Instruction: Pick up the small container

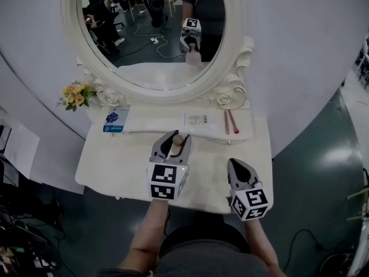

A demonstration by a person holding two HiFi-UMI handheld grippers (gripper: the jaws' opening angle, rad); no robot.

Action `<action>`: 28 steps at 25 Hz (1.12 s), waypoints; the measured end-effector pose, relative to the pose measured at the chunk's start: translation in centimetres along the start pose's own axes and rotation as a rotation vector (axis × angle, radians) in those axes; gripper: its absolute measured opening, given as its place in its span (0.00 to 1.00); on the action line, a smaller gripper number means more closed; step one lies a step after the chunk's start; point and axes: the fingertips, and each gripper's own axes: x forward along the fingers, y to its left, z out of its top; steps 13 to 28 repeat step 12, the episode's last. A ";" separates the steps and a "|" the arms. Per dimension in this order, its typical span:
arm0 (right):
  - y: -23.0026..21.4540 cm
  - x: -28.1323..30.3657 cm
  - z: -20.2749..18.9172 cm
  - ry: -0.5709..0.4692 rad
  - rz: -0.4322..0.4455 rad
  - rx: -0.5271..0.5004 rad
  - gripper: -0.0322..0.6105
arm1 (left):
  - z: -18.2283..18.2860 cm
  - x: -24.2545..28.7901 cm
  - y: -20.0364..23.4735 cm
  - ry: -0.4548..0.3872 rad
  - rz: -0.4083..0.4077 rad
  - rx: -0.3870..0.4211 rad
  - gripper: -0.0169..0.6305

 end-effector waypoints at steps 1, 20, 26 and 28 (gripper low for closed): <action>0.1 0.1 0.0 0.001 0.002 -0.002 0.06 | 0.0 0.0 0.1 0.000 0.003 -0.001 0.23; 0.6 0.8 0.1 0.011 0.017 -0.014 0.06 | -0.8 -0.3 1.2 0.009 0.023 -0.010 0.23; 0.6 0.8 0.1 0.011 0.017 -0.014 0.06 | -0.8 -0.3 1.2 0.009 0.023 -0.010 0.23; 0.6 0.8 0.1 0.011 0.017 -0.014 0.06 | -0.8 -0.3 1.2 0.009 0.023 -0.010 0.23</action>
